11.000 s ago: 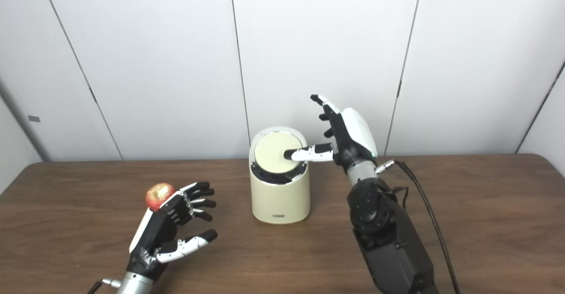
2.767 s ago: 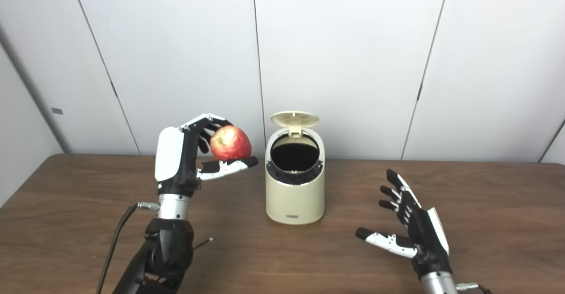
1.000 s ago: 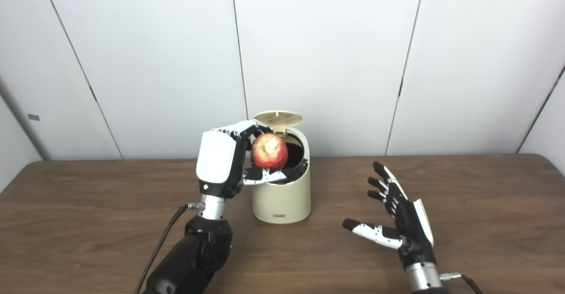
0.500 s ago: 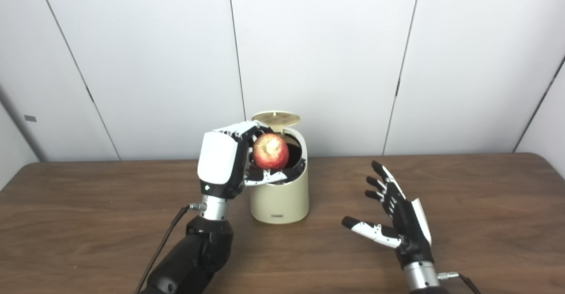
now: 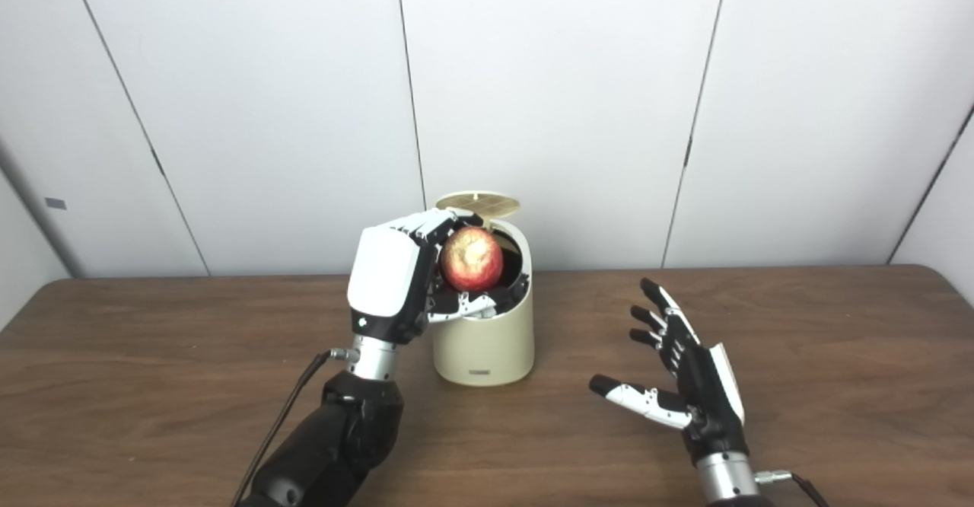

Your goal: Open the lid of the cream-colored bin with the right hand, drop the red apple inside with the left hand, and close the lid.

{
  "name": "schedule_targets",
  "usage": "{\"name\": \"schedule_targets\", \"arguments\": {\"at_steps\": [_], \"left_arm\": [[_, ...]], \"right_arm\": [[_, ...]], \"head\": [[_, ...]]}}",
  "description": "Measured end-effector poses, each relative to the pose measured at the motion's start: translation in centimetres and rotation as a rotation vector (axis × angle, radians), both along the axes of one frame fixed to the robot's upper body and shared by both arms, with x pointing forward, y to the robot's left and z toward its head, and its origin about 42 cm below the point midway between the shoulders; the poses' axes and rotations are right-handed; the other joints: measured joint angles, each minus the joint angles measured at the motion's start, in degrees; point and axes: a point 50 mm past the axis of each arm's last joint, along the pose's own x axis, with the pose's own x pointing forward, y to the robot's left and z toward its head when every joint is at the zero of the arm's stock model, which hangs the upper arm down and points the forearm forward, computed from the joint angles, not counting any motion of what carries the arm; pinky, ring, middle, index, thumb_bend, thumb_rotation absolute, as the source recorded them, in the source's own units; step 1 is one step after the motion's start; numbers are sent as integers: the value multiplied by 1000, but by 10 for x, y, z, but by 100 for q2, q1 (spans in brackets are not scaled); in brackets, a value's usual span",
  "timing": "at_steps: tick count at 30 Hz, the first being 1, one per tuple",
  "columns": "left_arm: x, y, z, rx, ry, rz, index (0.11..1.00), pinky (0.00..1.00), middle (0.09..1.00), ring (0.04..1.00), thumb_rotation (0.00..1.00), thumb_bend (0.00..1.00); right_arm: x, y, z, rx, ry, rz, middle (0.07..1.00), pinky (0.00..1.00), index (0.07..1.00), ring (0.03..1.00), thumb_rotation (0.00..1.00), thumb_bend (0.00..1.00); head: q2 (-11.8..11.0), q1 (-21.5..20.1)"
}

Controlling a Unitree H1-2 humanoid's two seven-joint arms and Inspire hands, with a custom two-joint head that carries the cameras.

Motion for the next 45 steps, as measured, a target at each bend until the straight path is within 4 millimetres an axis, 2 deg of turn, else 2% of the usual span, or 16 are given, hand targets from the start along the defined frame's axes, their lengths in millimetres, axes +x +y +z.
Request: {"name": "schedule_targets", "arguments": {"at_steps": [14,17,23,30,33,37,38,40,45], "left_arm": [[1,4,1,23,6,12,650,424,620,555,184,910],[0,5,2,29,6,10,672,470,677,610,216,891],[-2,5,2,39,19,2,712,548,767,690,229,900],[-3,7,-2,40,34,3,721,536,747,677,219,901],[-3,7,-2,39,33,2,695,511,703,643,189,900],[-5,7,-1,12,20,-27,612,395,562,469,101,799],[-6,8,-1,-4,19,-36,554,386,542,453,83,662],[-9,11,-3,-49,20,-49,525,376,479,437,17,550],[-18,23,-9,-122,16,-54,511,351,467,421,0,520]], "right_arm": [[0,1,0,-14,-1,3,928,754,895,843,293,840],[-2,3,1,-12,-4,5,929,749,894,845,267,835],[-3,4,1,-11,-4,8,929,750,895,839,292,843],[-3,4,1,-13,-5,8,928,744,894,835,297,839],[-3,4,1,-14,-5,8,931,754,897,840,288,835],[-3,4,1,-15,-5,9,929,739,894,837,279,833],[-3,5,1,-15,-5,9,929,741,894,840,276,839],[-3,5,1,-10,-5,10,932,738,898,844,282,844],[-3,4,-1,-6,2,11,933,739,898,841,256,829]], "head": [[18,9],[26,18],[53,9],[62,9],[62,9],[62,9],[62,9],[53,44],[35,62]]}}
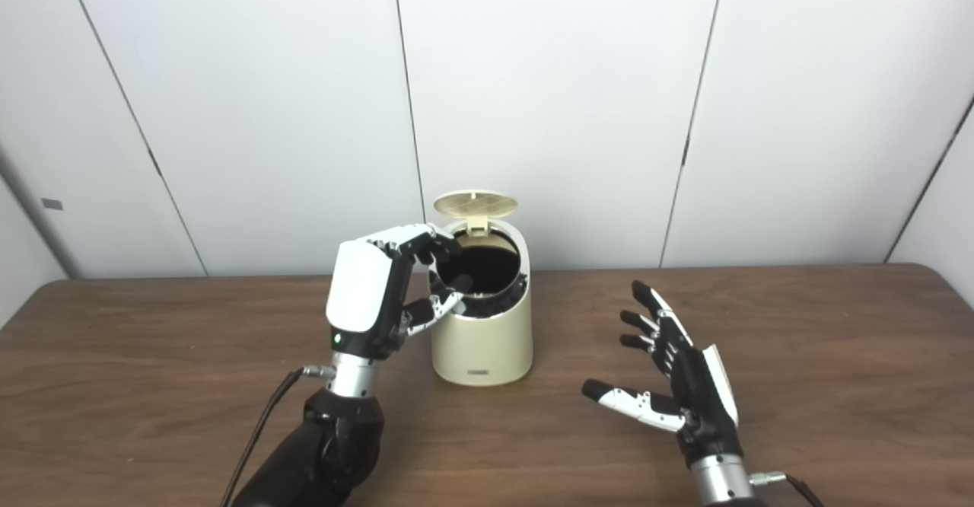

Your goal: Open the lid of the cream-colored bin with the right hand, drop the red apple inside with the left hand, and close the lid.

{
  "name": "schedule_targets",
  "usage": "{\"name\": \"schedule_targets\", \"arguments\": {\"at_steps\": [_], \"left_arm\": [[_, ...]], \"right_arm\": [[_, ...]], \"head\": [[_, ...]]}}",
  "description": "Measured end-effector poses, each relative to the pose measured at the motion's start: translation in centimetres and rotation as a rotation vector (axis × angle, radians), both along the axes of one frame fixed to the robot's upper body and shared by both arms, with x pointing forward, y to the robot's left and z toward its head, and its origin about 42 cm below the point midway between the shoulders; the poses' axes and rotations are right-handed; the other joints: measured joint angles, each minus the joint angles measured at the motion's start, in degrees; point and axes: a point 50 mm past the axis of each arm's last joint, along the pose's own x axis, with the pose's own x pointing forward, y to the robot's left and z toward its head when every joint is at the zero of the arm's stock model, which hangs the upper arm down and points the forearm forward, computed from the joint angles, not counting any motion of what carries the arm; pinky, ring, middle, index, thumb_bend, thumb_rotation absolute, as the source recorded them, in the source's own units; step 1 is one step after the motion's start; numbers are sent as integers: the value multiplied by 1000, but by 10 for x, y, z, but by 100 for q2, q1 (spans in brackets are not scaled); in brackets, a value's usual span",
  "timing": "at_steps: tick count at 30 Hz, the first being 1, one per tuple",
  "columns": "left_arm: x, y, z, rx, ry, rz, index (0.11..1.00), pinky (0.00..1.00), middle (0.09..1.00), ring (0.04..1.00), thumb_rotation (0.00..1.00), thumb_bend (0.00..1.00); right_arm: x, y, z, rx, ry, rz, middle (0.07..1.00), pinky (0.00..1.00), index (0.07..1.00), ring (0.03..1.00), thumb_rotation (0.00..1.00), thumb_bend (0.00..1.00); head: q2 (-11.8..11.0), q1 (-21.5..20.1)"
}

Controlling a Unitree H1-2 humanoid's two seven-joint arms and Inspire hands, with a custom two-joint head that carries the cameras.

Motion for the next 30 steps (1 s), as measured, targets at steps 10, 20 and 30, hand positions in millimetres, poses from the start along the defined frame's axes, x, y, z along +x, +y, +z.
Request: {"name": "schedule_targets", "arguments": {"at_steps": [10,20,30], "left_arm": [[-12,24,-4,-105,-35,37,506,384,478,458,0,518],[-39,62,-13,-531,284,-140,693,601,698,678,205,657],[-51,111,-25,-581,490,-249,828,672,795,740,407,812]], "right_arm": [[0,-1,0,-1,1,4,931,714,899,840,250,802],[1,-5,1,-31,3,15,915,766,903,844,389,806],[36,-7,69,-249,-114,73,884,726,877,812,497,726]], "head": [[-35,9],[-88,97],[-202,70]]}}
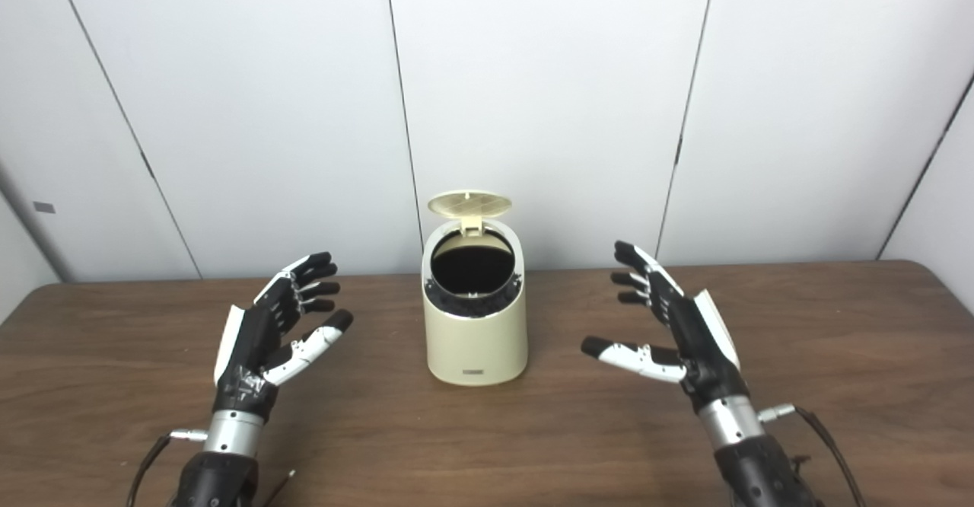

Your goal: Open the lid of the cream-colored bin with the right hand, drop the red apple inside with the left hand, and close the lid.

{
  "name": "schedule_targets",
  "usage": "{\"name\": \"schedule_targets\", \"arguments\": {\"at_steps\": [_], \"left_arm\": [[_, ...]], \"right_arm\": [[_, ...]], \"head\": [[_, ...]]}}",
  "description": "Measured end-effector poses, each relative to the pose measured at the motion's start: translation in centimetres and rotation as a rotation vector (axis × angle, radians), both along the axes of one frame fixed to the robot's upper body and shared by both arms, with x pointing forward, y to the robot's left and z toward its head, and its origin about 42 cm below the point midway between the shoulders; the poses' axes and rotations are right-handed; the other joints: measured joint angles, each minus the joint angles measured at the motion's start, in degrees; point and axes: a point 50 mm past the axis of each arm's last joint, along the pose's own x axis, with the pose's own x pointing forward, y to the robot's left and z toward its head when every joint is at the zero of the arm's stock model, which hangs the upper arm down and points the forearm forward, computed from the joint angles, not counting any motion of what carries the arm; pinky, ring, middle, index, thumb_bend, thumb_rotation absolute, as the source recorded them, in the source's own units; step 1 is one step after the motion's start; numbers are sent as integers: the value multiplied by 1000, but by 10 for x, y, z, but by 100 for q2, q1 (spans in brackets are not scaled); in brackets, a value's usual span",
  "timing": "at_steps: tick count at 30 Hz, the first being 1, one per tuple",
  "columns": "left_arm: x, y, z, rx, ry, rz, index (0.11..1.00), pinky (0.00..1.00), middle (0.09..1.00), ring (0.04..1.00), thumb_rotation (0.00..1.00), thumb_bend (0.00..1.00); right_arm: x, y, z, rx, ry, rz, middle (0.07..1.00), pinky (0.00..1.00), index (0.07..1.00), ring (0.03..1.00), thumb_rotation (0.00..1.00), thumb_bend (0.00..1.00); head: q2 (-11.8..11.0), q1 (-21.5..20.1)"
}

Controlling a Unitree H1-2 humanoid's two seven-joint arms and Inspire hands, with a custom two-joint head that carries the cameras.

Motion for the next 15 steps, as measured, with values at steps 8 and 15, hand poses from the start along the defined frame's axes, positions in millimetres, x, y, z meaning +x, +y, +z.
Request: {"name": "schedule_targets", "arguments": {"at_steps": [8,15], "left_arm": [[-6,10,-33,-14,127,-53,835,644,797,744,334,816],[-2,7,-42,-18,152,-91,842,656,805,752,263,791]], "right_arm": [[19,23,72,-163,-62,113,880,629,867,785,513,735],[31,48,123,-344,-91,103,869,659,857,801,587,675]], "head": [[-150,-106],[-211,-150]]}}
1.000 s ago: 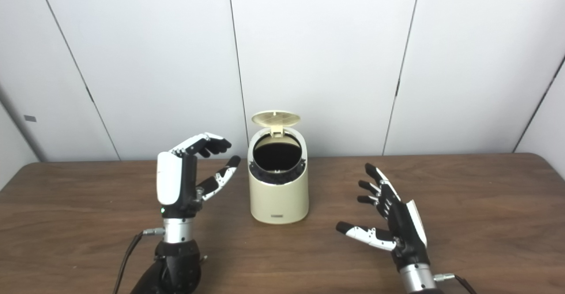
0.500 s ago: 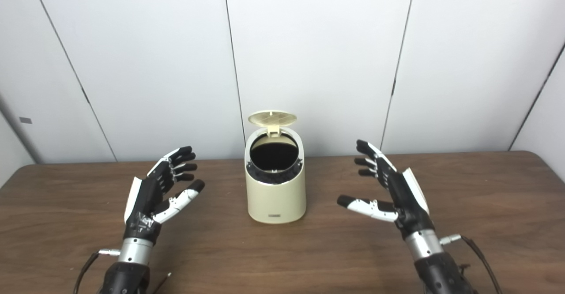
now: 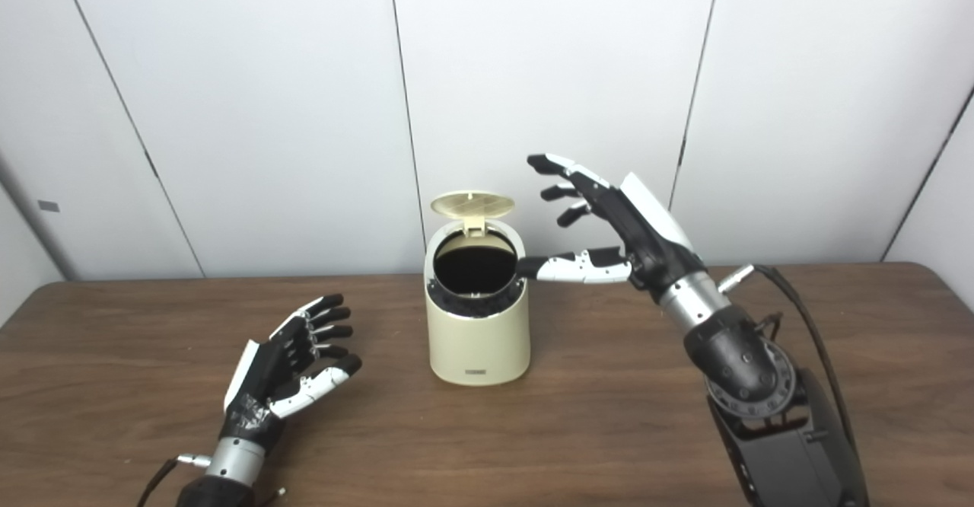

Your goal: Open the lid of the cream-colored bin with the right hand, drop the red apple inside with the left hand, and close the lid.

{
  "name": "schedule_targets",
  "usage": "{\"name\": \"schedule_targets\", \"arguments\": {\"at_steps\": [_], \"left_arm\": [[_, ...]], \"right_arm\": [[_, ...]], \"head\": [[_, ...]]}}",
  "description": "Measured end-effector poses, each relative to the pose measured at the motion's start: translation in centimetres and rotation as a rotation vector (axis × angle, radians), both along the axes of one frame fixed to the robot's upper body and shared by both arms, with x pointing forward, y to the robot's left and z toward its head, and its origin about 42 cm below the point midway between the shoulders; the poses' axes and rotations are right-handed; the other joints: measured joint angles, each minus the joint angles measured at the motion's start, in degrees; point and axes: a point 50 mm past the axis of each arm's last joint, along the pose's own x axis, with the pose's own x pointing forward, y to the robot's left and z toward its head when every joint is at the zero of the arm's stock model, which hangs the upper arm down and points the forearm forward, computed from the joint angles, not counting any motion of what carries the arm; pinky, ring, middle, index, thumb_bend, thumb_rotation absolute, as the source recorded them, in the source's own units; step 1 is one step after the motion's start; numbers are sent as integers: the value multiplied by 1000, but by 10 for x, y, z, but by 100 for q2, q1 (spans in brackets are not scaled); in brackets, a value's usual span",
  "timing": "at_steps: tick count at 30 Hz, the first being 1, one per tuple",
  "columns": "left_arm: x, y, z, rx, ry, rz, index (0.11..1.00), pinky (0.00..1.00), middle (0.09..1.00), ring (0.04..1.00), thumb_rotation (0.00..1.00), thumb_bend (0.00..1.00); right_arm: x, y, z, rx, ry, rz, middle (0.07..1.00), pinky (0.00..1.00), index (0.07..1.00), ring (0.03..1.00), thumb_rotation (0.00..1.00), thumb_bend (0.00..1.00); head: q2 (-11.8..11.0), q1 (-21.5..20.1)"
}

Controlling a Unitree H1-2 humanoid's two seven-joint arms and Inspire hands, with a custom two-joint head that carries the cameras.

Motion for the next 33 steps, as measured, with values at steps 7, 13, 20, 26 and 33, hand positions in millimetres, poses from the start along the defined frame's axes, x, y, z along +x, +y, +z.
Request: {"name": "schedule_targets", "arguments": {"at_steps": [7,13,20,26,33], "left_arm": [[3,-7,-2,15,-7,7,840,641,801,752,254,775],[3,-6,-4,10,-4,11,840,645,799,757,249,786],[4,-7,-3,5,-8,11,833,648,790,754,237,805],[4,-7,-4,2,-6,15,835,661,791,761,244,798],[4,-7,-4,0,-6,16,832,652,778,751,253,820]], "right_arm": [[7,9,12,-162,-25,-41,858,669,840,826,734,636],[18,8,18,-226,-21,-88,866,713,839,870,740,661],[26,21,25,-298,-27,-73,852,726,815,881,718,657],[27,30,27,-344,-17,-38,814,798,752,893,655,655],[25,37,23,-387,-15,-18,775,786,725,911,607,682]], "head": [[-18,9],[9,26],[26,79],[35,132],[70,149]]}}
